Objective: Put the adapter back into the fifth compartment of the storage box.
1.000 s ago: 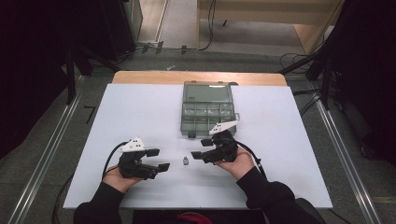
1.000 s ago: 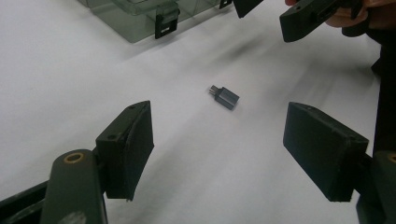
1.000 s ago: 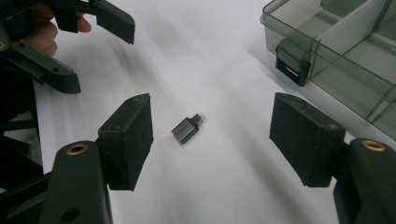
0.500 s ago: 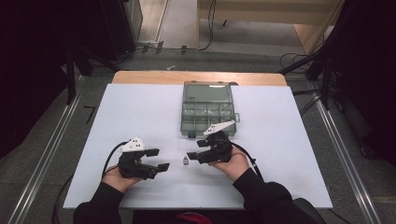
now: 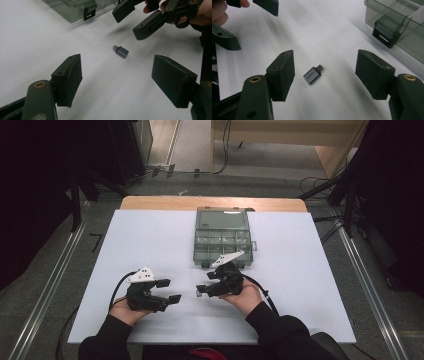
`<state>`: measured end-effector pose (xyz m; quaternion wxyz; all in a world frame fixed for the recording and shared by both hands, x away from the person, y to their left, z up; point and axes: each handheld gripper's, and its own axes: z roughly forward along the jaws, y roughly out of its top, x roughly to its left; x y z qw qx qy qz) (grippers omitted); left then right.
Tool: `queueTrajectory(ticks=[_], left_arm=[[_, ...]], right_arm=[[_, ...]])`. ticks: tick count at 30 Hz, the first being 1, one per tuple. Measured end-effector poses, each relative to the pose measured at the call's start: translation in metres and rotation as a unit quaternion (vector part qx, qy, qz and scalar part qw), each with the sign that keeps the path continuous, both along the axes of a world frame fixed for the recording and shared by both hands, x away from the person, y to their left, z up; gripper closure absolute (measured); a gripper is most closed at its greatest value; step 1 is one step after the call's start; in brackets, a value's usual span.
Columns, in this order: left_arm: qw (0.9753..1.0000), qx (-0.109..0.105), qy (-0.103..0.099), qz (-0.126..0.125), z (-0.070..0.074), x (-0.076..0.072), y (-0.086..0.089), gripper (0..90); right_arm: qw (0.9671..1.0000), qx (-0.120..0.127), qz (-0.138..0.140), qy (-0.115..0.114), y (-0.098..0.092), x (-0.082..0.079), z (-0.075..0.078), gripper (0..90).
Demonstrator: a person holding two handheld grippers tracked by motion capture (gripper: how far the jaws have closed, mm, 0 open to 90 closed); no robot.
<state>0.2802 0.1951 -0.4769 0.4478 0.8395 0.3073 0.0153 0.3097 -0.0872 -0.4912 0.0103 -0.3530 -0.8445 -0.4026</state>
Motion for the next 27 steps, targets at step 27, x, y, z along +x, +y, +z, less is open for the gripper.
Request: queueTrajectory(ticks=[27], left_arm=[[1.0000,0.002,0.001,-0.001,0.000,0.001,0.001,24.3]], right_arm=[[0.9990,-0.044,-0.001,-0.002,0.024,-0.005,-0.013,44.7]])
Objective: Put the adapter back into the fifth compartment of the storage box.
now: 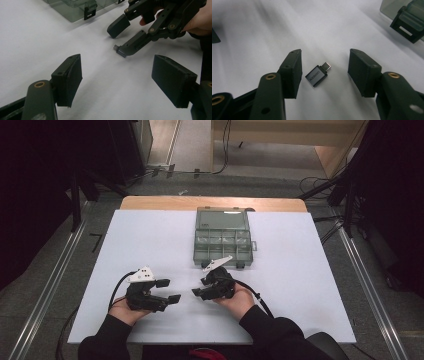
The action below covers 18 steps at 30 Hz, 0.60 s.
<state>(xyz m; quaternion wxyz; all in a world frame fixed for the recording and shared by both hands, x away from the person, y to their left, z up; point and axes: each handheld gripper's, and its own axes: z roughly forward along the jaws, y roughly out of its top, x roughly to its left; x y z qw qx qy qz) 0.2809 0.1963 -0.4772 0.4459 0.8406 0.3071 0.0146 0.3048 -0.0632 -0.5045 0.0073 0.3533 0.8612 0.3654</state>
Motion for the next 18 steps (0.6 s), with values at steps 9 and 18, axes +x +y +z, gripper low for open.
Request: queueTrajectory(ticks=[9,18], left_arm=[[1.0000,0.002,0.000,-0.001,-0.0006,0.0009,0.0001,24.4],[1.0000,0.001,0.001,-0.001,-0.0011,0.0005,-0.0007,24.3]], right_arm=[[0.9997,-0.018,0.005,-0.014,0.0045,-0.0058,0.0003,56.2],[0.9995,-0.022,0.007,-0.021,0.0041,-0.0091,-0.0007,65.6]])
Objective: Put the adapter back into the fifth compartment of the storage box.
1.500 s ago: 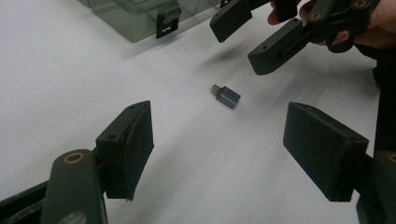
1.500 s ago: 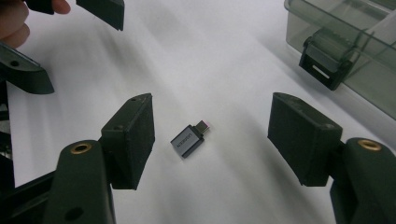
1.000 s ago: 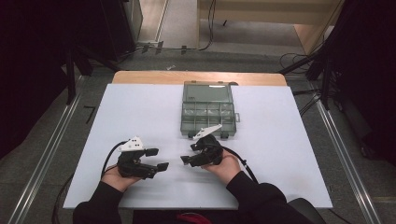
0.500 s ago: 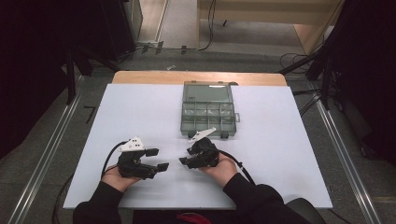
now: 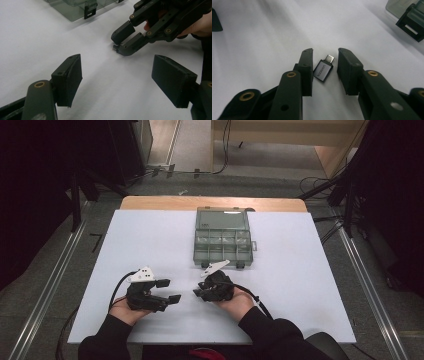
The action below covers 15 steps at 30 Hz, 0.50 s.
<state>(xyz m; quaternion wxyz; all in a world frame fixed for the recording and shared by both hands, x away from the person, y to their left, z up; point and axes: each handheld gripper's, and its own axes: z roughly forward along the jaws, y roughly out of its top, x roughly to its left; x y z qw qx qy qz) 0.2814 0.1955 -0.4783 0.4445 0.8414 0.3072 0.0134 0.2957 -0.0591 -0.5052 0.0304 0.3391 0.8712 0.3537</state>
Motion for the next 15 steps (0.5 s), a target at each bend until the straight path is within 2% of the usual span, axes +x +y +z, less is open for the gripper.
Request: queueTrajectory(ticks=[4,15], left_arm=[[1.0000,0.000,0.000,-0.001,0.0000,-0.0001,-0.0003,24.3],[1.0000,-0.002,0.001,-0.002,-0.0001,0.0002,-0.0005,24.3]], right_arm=[[1.0000,0.000,0.003,-0.003,-0.0015,0.0008,-0.0006,73.4],[0.9996,0.015,0.017,0.016,-0.0077,0.0070,-0.0001,74.5]])
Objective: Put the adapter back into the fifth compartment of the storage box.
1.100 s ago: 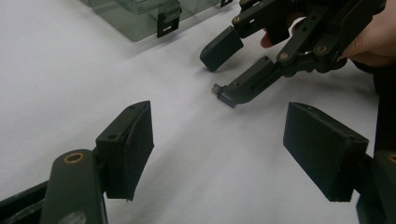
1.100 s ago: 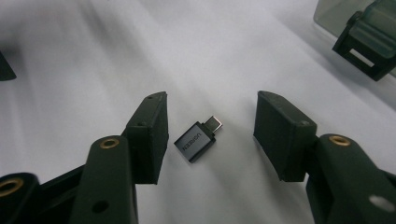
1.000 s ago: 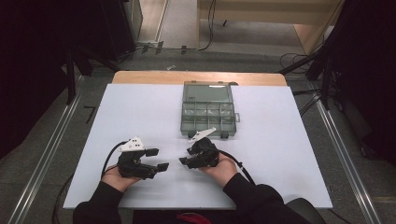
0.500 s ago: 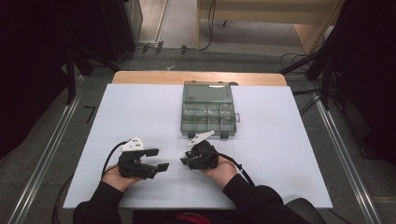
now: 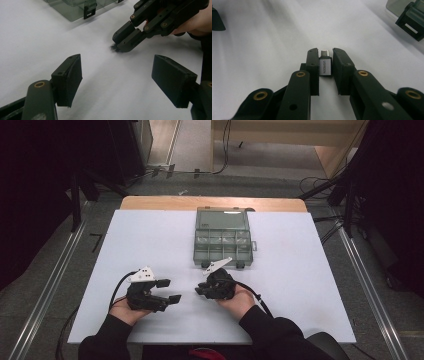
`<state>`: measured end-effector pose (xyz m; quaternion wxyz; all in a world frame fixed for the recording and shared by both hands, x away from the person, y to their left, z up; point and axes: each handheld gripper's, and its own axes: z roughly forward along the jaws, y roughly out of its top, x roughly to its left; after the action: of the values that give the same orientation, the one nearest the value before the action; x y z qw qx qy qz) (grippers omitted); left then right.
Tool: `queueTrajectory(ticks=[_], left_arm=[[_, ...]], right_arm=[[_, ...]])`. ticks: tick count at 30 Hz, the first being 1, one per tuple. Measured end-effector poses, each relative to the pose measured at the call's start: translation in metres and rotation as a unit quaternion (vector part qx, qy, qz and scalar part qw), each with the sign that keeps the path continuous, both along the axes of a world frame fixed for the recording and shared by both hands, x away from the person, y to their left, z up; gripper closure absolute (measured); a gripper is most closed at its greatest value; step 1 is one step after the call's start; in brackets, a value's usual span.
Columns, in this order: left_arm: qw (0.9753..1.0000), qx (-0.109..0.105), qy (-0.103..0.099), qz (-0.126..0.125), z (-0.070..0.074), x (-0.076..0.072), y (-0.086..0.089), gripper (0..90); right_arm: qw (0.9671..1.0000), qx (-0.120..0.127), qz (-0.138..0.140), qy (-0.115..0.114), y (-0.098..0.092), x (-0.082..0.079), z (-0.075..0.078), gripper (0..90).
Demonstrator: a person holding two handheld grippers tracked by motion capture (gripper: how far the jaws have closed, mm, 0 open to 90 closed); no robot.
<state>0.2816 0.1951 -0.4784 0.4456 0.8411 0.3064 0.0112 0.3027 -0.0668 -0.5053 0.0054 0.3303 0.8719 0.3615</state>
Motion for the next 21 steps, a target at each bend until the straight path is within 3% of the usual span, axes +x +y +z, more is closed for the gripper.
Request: queueTrajectory(ticks=[12,21], left_arm=[[1.0000,-0.002,0.002,-0.003,0.000,0.002,-0.002,24.4],[1.0000,-0.002,0.004,-0.008,0.000,0.003,-0.005,24.4]], right_arm=[[0.9995,0.016,-0.006,0.026,-0.015,0.007,0.008,74.5],[0.9987,0.037,-0.013,0.032,-0.027,0.010,0.016,74.5]])
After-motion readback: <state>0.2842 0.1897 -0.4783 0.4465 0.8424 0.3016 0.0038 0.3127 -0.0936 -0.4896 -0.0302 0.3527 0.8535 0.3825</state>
